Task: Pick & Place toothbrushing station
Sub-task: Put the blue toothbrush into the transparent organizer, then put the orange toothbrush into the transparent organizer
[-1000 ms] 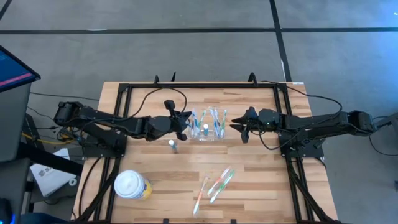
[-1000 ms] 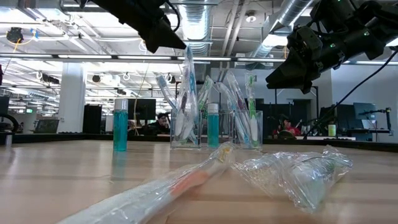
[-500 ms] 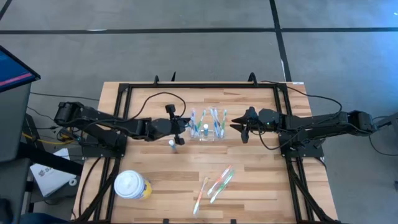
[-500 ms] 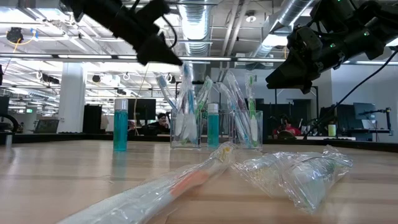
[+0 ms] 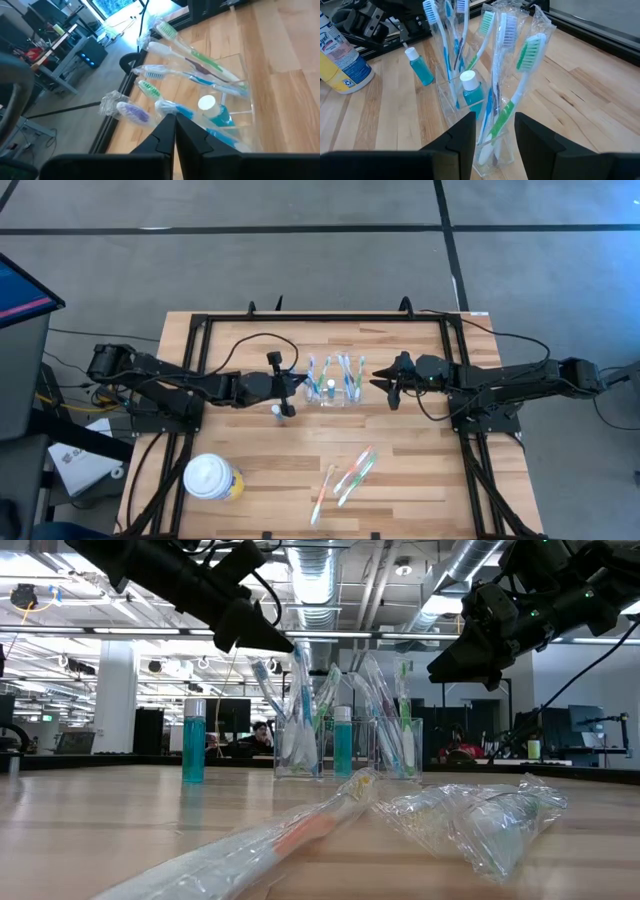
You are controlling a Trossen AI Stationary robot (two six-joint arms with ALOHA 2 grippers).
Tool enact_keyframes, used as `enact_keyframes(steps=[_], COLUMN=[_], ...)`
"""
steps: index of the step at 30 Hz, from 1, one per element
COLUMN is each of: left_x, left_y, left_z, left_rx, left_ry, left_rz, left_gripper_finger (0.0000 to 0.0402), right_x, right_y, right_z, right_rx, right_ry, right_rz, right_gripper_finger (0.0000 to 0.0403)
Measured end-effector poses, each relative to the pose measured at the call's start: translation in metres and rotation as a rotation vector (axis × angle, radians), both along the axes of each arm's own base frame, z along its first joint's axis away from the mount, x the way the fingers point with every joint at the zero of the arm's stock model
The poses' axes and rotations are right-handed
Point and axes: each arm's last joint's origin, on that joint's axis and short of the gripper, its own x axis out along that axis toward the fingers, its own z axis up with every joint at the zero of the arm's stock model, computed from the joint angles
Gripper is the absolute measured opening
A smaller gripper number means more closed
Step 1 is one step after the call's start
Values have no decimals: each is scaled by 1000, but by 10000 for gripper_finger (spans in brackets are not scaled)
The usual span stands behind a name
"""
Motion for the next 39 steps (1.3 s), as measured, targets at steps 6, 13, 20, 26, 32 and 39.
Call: enact_keyframes(steps=[6, 13, 20, 26, 32, 39], left_x=[-1, -2, -2, -6, -14, -28], left_y=[2, 3, 3, 3, 3, -9], left_z=[0, 0, 1, 9, 25, 47], left_rx=[35, 48, 48, 45, 36, -156], left_ry=[2, 0, -1, -35, -99, -293], left_rz=[85, 116, 117, 122, 120, 92], left_gripper_finger=[27, 92, 135, 143, 139, 138], right_x=[0, 0, 0, 0, 0, 0], right_y=[0, 0, 0, 0, 0, 0], right_z=[0, 0, 0, 0, 0, 0], right_rx=[0, 0, 0, 0, 0, 0], right_ry=[1, 1, 1, 2, 1, 2], right_rz=[0, 0, 0, 0, 0, 0], right_gripper_finger=[127, 127, 127, 127, 127, 127])
